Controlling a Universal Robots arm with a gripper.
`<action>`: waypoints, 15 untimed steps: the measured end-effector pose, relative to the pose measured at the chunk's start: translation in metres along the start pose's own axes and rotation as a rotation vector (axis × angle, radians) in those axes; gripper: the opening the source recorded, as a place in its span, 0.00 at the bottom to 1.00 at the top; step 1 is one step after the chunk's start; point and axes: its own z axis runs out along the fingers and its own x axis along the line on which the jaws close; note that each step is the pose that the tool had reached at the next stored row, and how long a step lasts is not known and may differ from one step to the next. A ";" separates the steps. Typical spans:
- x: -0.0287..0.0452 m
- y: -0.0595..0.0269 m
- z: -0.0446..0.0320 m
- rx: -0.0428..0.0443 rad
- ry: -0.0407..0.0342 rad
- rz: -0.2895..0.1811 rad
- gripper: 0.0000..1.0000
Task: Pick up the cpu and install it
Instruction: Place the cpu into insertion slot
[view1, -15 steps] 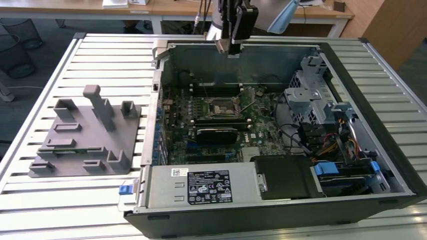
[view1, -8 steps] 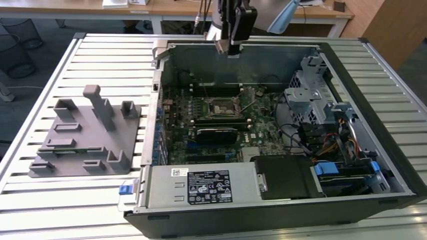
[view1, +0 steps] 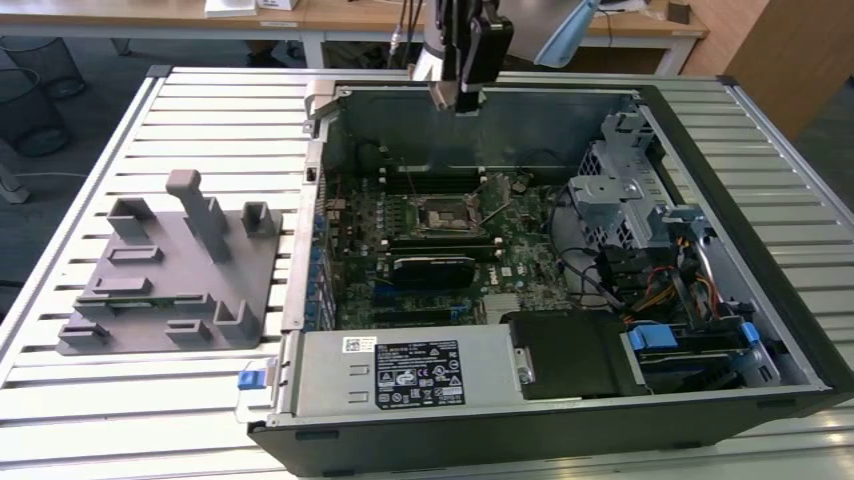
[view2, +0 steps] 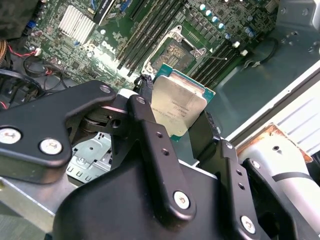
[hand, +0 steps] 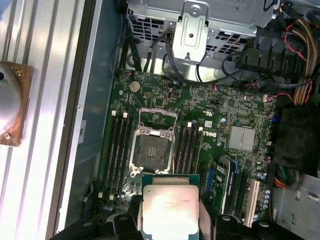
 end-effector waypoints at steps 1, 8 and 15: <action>0.0000 0.0000 0.0004 0.0001 -0.0001 0.000 0.54; 0.0000 0.0000 0.0030 0.0000 0.0000 0.000 0.54; 0.0001 0.0000 0.0052 0.0000 0.0000 0.000 0.54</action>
